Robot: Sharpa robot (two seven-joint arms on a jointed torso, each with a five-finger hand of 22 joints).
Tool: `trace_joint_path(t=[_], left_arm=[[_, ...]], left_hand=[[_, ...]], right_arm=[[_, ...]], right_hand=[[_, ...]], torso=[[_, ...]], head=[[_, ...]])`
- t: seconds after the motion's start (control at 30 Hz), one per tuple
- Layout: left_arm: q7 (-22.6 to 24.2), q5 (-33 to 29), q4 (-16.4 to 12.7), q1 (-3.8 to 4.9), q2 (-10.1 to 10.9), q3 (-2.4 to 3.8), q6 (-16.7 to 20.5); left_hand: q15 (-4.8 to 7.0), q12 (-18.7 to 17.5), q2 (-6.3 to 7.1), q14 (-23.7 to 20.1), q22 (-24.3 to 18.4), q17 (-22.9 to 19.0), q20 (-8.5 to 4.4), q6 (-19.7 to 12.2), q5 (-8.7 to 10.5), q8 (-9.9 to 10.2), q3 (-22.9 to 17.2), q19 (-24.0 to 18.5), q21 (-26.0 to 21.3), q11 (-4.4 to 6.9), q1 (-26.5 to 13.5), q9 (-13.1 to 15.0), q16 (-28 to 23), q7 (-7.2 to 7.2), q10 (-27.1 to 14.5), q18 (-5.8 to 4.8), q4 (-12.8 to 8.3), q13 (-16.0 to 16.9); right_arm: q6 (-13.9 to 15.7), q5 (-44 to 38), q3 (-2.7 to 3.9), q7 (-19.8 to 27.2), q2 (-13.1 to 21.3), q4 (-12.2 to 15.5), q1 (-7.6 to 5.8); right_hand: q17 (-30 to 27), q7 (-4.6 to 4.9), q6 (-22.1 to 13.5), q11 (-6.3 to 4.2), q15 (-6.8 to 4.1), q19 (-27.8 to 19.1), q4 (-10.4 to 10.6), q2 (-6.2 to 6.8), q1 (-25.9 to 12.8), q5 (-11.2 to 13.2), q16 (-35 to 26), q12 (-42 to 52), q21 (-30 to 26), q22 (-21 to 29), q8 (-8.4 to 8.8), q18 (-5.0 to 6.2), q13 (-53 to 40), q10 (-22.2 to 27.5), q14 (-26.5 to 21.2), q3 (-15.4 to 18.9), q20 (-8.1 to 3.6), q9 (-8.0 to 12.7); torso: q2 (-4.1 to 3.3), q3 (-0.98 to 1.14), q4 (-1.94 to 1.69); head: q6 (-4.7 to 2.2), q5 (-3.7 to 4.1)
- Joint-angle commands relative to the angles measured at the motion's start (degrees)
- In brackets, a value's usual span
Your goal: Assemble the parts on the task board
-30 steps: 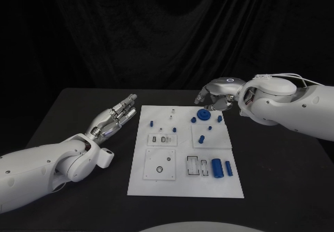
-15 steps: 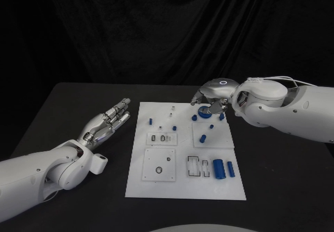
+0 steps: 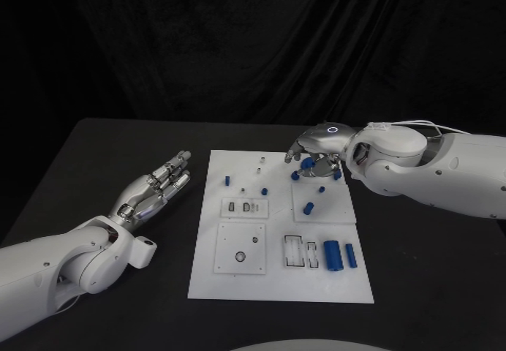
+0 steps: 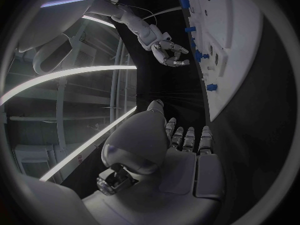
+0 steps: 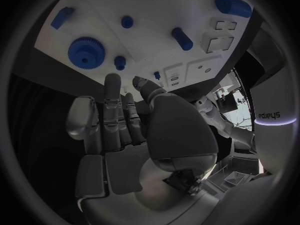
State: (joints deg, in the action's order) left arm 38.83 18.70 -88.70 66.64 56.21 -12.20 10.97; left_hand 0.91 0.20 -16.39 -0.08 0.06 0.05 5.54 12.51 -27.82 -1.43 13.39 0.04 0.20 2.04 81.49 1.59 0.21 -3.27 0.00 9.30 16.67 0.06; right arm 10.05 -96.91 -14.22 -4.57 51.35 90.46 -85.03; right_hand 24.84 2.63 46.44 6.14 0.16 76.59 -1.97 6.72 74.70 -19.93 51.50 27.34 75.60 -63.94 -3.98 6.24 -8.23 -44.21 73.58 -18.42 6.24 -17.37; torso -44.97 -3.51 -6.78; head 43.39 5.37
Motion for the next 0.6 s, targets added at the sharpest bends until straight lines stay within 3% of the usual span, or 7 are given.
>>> trace_joint_path(t=[0.03, 0.27, 0.33, 0.6], left_arm=[[13.52, 0.19, -0.19, 0.14, -0.01, 0.06, -0.24], [13.34, 0.18, 0.08, 0.14, -0.05, 0.05, -0.65], [13.31, 0.18, 0.14, 0.14, -0.03, 0.05, -0.82], [13.01, 0.18, 0.47, 0.14, -0.11, 0.05, -1.85]], left_hand=[[-0.01, -0.20, 0.03, 0.08, -0.06, -0.05, 0.17, -0.02, -0.30, -0.20, -0.38, -0.04, -0.20, -0.40, 0.56, 0.03, -0.21, 0.05, 0.00, 1.02, 0.06, -0.06], [-0.10, -0.20, 0.01, 0.08, -0.06, -0.05, 0.22, -0.16, -0.47, -0.16, -0.46, -0.04, -0.20, -0.55, 0.76, 0.01, -0.21, 0.08, 0.00, 1.01, 0.02, -0.06], [-0.18, -0.20, -0.01, 0.08, -0.06, -0.05, 0.29, -0.25, -0.46, -0.14, -0.50, -0.04, -0.20, -0.66, 0.88, 0.00, -0.21, 0.13, 0.00, 1.00, 0.03, -0.06], [-0.36, -0.20, -0.06, 0.08, -0.06, -0.05, 0.51, -0.58, -0.60, -0.09, -0.70, -0.04, -0.20, -0.91, 1.28, -0.04, -0.21, 0.03, 0.00, 0.98, -0.03, -0.06]], right_arm=[[-0.39, -0.71, 0.04, -1.56, -0.22, -0.54, 0.44], [-0.90, -0.71, 0.04, -1.54, -0.66, -1.70, 1.07], [-1.08, -0.71, 0.04, -1.53, -0.77, -2.00, 1.20], [-1.86, -0.71, 0.04, -1.42, -1.17, -2.85, 1.52]], right_hand=[[0.06, 0.11, 0.01, -0.04, 0.16, 0.51, 0.20, -0.29, 0.21, -0.26, 0.26, -0.26, 0.36, -0.12, 0.04, -0.70, -0.09, 0.47, 0.29, -0.09, 0.10, -0.08], [0.16, -0.14, 0.38, 0.08, 0.14, 0.60, 0.25, -0.29, 0.57, 0.04, 0.41, -0.48, 0.47, -0.38, -0.10, -0.74, -0.20, 0.97, 0.28, -0.07, 0.10, -0.28], [0.29, -0.45, 0.51, 0.26, 0.09, 0.65, 0.60, -0.34, 0.75, 2.06, 0.59, -1.10, 0.53, -0.59, -0.05, -0.75, -0.22, 2.02, 0.25, 0.27, 0.08, -0.45], [0.48, -0.63, 1.59, 0.22, 0.11, 0.98, 0.91, -0.70, 1.35, 3.19, 0.92, -1.11, 0.90, -1.37, -0.38, -0.89, -0.52, 1.73, 0.33, 0.40, 0.09, -0.81]], torso=[[-0.48, -0.07, -0.13], [-0.79, -0.05, -0.13], [-0.76, -0.15, -0.15], [-0.86, -0.30, -0.13]], head=[[-0.09, 0.11], [-0.15, 0.14], [0.00, 0.15], [0.44, -0.08]])
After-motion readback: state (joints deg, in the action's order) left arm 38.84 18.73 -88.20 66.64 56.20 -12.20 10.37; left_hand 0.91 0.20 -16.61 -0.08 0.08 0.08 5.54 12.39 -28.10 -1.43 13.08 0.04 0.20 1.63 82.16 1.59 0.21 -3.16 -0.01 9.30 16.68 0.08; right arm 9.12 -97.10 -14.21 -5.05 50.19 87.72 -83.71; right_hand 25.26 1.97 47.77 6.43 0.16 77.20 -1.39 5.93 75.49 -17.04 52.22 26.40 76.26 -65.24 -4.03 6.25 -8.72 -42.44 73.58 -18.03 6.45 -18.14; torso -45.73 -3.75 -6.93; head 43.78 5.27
